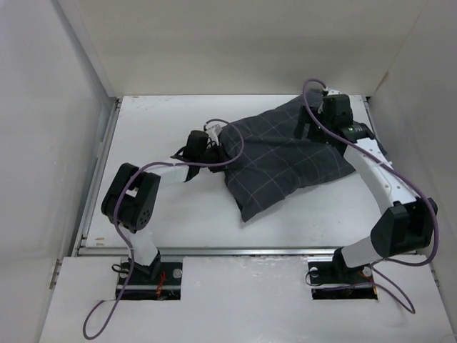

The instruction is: Put the pillow into the pillowcase

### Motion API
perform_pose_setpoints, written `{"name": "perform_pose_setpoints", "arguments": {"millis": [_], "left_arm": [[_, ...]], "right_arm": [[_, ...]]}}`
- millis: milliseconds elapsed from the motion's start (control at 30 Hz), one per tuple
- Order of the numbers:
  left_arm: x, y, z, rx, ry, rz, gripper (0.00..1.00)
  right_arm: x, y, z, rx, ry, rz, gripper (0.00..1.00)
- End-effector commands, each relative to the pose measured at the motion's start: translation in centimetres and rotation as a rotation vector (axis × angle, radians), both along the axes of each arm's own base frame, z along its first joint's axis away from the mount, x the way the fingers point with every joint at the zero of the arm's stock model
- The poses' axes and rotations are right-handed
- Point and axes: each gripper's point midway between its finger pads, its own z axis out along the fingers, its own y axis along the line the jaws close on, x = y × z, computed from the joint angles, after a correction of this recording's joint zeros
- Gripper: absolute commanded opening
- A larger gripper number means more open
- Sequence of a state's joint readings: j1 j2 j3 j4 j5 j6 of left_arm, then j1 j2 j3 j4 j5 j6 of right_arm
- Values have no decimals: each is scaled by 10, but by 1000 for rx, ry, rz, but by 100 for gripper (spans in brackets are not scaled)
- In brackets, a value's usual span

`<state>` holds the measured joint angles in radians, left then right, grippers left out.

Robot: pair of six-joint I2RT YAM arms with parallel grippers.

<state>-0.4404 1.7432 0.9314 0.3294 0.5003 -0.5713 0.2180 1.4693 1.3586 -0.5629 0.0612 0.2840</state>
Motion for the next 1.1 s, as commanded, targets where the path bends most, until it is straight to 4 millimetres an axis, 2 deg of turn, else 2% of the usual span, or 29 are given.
{"name": "perform_pose_setpoints", "arguments": {"millis": [0,33,67,100,167,200,233,267,300,333,400,433,467,533,567,600,633,667,700,767,800,967,1033,1067], "left_arm": [[48,15,23,38,-88,61,0],[62,31,20,66,-83,123,0],[79,54,21,114,-106,202,0],[110,91,31,142,-130,306,0],[132,135,29,242,-110,390,0],[145,153,20,290,-86,428,0],[166,177,45,308,-111,477,10],[174,185,51,338,-133,466,35],[180,191,59,344,-142,456,77],[190,195,77,343,-171,465,99],[184,201,85,352,-178,466,99],[179,203,105,337,-216,490,99],[167,208,91,345,-194,495,99],[148,215,87,347,-175,546,99],[124,218,78,359,-159,551,99],[117,222,77,343,-159,574,99],[106,222,71,337,-149,579,99],[96,220,74,318,-152,580,99],[81,220,51,326,-104,578,99],[67,212,31,314,-53,550,99],[56,207,14,310,-12,548,99],[55,205,-6,286,-10,554,99],[67,206,-5,296,-25,557,98],[73,206,-5,294,-33,559,84]], "right_arm": [[4,-8,11,14,-51,-69,100],[3,-21,4,8,-29,-101,100],[2,-25,9,18,-40,-104,100],[0,-29,10,28,-49,-119,100],[-2,-36,10,21,-51,-141,100],[-1,-41,10,21,-51,-152,100],[-1,-41,10,21,-51,-152,100],[0,-46,10,20,-51,-166,100],[0,-46,10,20,-51,-166,100],[0,-49,9,29,-49,-166,100],[2,-51,11,36,-59,-168,100],[5,-48,10,45,-59,-157,100],[5,-52,10,45,-59,-166,100],[8,-47,16,63,-77,-145,100],[10,-49,18,71,-85,-146,100],[11,-51,14,76,-74,-146,100],[13,-48,16,84,-83,-135,100],[16,-51,19,97,-98,-134,100],[18,-52,22,113,-109,-124,100],[22,-52,26,166,-132,-84,100],[22,-53,25,179,-132,-75,100],[23,-46,23,209,-133,-21,100],[24,-44,19,215,-123,-13,100],[23,-42,19,220,-122,-6,100]]}}
